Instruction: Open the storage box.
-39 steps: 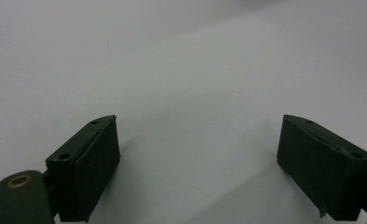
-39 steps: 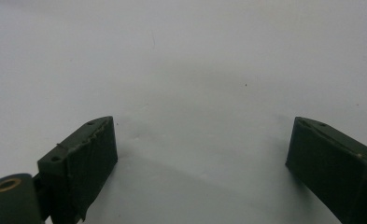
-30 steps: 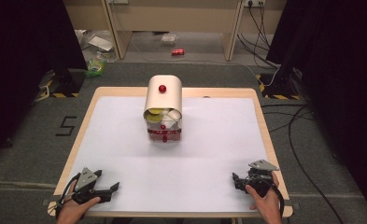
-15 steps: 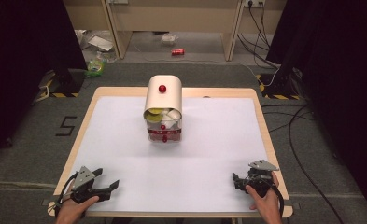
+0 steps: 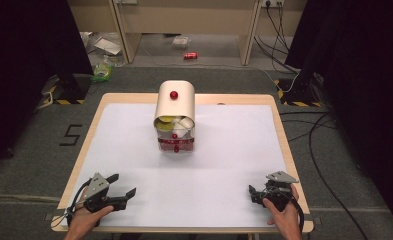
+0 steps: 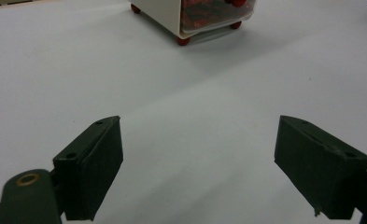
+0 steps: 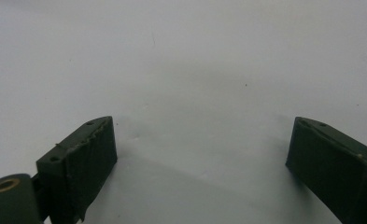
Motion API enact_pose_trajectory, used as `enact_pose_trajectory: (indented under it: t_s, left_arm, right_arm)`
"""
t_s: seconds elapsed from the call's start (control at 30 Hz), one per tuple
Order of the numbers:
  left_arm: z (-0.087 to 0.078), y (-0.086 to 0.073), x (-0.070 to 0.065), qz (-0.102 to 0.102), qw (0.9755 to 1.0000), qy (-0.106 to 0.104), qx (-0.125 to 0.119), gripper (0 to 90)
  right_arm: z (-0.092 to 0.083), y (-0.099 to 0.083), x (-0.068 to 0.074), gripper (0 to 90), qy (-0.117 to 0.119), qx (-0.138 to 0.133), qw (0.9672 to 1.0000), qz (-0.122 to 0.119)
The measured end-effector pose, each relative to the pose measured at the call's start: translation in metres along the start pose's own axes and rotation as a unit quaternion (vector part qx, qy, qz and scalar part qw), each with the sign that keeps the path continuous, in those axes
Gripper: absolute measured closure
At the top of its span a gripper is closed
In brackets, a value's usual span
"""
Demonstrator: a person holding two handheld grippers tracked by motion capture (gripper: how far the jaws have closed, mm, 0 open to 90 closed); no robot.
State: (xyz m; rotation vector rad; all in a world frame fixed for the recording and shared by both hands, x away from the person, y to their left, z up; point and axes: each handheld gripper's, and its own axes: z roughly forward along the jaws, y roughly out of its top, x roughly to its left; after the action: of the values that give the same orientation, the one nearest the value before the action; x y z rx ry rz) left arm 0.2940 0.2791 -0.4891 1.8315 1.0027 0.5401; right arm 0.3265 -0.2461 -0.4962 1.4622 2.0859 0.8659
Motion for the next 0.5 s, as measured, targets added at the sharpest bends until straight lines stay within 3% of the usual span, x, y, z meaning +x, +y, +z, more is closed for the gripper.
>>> enact_pose_trajectory:
  t_s: [0.17, 0.5]
  left_arm:
    - [0.008, 0.017, -0.006, 0.013, 0.9998, -0.005, -0.015, 15.3]
    - [0.019, 0.036, -0.017, 0.027, 0.9992, -0.015, -0.024, 15.2]
  right_arm:
    - [0.0, 0.0, 0.0, 8.5, 0.0, 0.0, 1.0, 0.0]
    - [0.0, 0.0, -0.001, 8.3, 0.003, 0.0, 1.0, 0.001]
